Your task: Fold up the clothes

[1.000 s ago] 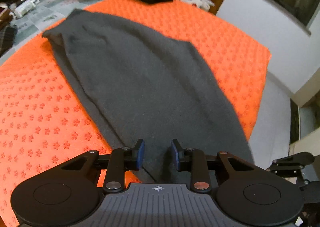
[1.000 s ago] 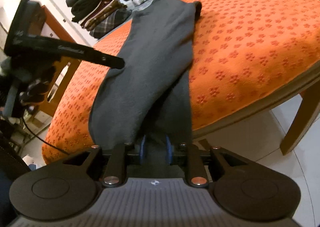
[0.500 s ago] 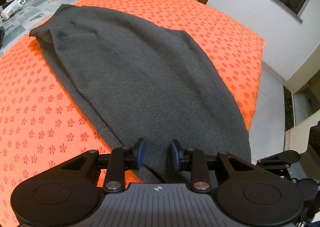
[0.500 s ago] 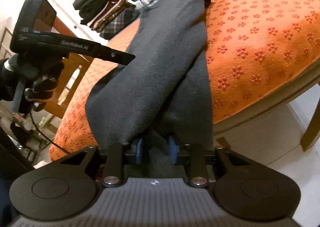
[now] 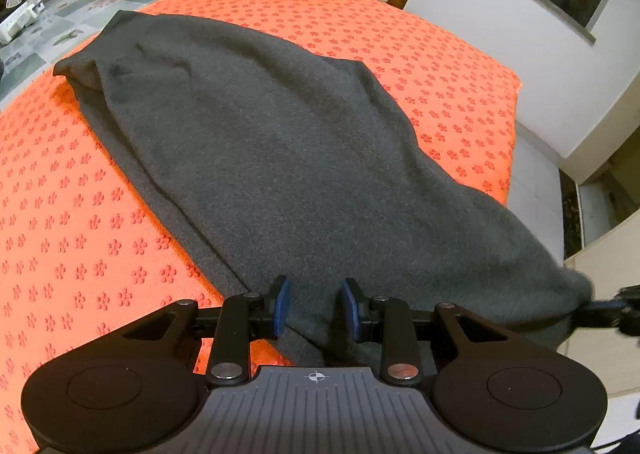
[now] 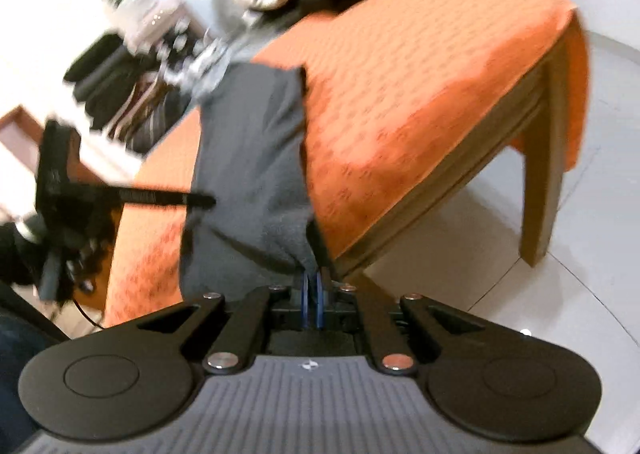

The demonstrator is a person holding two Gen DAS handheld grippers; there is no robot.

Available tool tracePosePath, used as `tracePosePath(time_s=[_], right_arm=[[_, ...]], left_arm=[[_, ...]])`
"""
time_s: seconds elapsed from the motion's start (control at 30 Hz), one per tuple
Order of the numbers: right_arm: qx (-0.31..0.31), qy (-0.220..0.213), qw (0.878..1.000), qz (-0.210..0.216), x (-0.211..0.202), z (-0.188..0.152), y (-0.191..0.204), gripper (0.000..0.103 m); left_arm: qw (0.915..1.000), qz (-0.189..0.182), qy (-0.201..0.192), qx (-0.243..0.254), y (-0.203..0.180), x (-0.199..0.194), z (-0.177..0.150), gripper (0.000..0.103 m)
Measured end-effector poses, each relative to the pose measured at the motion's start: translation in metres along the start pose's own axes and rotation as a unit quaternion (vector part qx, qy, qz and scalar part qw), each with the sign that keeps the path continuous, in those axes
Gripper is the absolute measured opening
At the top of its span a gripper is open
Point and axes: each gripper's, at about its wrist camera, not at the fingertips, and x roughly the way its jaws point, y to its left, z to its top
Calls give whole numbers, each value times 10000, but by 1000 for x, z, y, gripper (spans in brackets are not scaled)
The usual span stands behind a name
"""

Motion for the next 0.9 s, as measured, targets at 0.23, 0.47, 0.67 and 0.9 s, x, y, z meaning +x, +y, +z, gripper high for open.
tracePosePath(time_s=[0.23,0.47,0.67,0.9], right_arm=[[521,541,9970,175,17,-18,-18,5],[689,493,9964,71,30,-31,-20,5],[845,454,9954,-21,32,-33,-14,5],[847,460,9953,-76,35,-34,-11,5]], left_arm=[[9997,-69,-133,-166,6,-14,-1,33],[9960,54,-399,-801,39,-31,-3,40],[9916,-324,-240,-1230,47,-16,2,37],[9870,-608,34,-1490,45,-7,-8,32]])
